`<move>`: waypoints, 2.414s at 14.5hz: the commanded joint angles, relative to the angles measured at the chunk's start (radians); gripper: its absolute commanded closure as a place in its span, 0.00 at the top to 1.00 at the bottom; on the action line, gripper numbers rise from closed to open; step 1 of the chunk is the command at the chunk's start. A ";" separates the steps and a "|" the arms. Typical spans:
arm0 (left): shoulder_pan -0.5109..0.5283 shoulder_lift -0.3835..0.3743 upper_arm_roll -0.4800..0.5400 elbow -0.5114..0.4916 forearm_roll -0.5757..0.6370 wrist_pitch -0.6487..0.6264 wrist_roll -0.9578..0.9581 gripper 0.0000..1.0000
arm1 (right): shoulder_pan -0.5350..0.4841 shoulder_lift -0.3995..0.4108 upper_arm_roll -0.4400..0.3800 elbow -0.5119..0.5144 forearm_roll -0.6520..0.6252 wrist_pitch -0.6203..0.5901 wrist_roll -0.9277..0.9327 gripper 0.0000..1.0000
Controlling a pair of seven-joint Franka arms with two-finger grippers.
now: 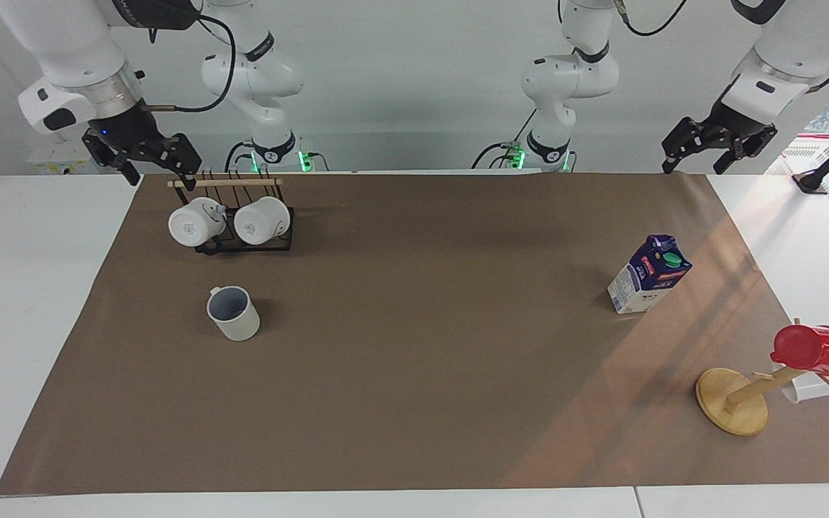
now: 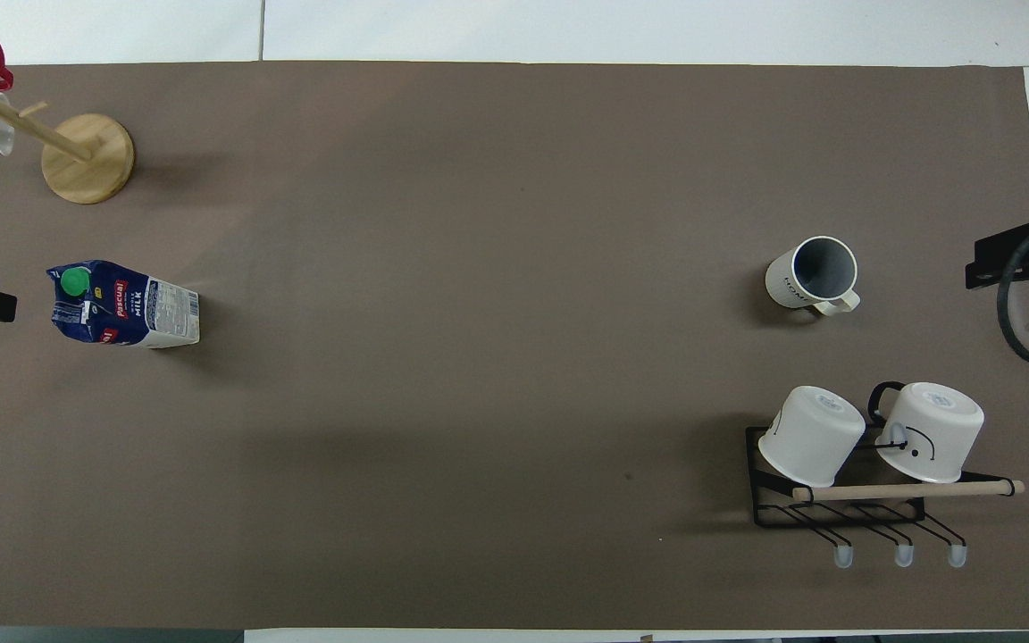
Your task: Place cup and milk on table
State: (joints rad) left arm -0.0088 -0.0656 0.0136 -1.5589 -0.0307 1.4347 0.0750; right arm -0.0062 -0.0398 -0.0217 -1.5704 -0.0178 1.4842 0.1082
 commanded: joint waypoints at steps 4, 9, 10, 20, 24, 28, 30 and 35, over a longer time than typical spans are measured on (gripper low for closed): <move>-0.011 0.016 0.002 0.002 0.026 0.043 0.006 1.00 | -0.001 -0.019 0.006 -0.039 -0.002 0.048 -0.097 1.00; -0.011 0.030 0.002 0.016 0.023 0.021 0.003 1.00 | -0.012 -0.040 0.005 -0.130 -0.001 0.149 -0.184 1.00; -0.010 0.030 0.002 0.016 0.023 0.023 0.003 1.00 | -0.017 -0.040 0.003 -0.178 0.007 0.192 -0.288 1.00; -0.005 -0.010 0.002 -0.085 0.023 0.124 0.003 1.00 | -0.029 0.136 0.003 -0.503 0.125 0.797 -0.525 1.00; 0.001 -0.008 0.000 -0.226 0.023 0.286 0.005 1.00 | -0.038 0.198 0.003 -0.505 0.128 0.866 -0.590 1.00; 0.015 0.004 0.002 -0.355 0.023 0.453 0.005 1.00 | -0.028 0.199 0.003 -0.525 0.128 0.912 -0.584 0.91; 0.032 0.007 0.002 -0.392 0.023 0.506 0.008 1.00 | -0.026 0.198 0.003 -0.530 0.128 0.912 -0.565 0.76; 0.033 0.012 0.002 -0.480 0.023 0.610 0.006 1.00 | -0.026 0.213 0.003 -0.543 0.128 0.941 -0.550 0.62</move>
State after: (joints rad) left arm 0.0215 -0.0372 0.0173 -1.9800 -0.0290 1.9827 0.0755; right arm -0.0299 0.1683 -0.0214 -2.0921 0.0920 2.3934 -0.4420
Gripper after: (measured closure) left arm 0.000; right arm 0.388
